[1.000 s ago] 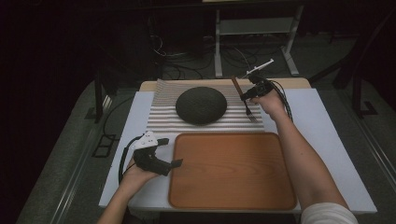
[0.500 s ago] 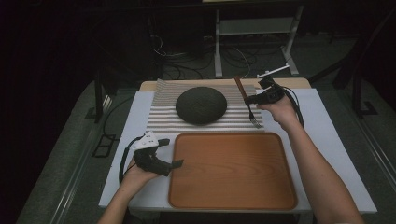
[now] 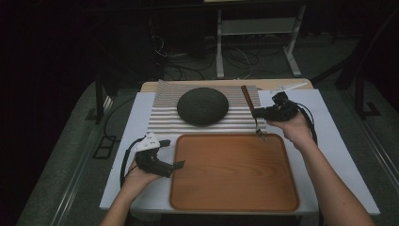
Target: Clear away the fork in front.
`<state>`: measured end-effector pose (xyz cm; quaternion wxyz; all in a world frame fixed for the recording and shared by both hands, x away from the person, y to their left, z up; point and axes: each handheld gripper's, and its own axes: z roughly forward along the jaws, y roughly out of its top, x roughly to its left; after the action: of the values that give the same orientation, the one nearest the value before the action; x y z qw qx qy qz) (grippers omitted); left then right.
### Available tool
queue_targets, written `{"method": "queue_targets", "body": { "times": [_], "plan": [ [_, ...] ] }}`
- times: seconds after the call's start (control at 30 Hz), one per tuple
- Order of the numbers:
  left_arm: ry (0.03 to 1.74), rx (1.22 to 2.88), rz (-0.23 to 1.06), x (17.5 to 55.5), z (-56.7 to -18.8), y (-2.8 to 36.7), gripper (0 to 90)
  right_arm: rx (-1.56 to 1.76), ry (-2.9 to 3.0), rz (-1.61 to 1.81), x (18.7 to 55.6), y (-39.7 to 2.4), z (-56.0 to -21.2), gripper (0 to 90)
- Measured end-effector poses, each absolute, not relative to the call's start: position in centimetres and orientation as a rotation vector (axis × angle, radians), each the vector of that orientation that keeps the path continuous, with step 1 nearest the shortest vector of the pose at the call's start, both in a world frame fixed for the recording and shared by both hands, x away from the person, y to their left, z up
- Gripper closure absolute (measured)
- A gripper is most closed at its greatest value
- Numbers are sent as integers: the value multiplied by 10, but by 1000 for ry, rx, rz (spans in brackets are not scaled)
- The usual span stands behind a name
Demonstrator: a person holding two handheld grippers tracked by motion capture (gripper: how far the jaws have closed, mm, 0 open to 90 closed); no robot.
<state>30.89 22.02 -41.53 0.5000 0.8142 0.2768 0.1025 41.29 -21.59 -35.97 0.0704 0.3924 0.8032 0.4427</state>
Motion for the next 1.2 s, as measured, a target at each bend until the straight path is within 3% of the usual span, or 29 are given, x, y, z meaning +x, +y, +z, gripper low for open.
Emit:
{"method": "queue_targets", "body": {
  "times": [0.87,1.2],
  "plan": [
    [653,1962,255,308,-408,213,0,1068,2471,1475,332,-225,-382,771],
    [625,1948,240,326,-392,193,0,1070,2498,1453,322,-218,-394,771]
  ]
}}
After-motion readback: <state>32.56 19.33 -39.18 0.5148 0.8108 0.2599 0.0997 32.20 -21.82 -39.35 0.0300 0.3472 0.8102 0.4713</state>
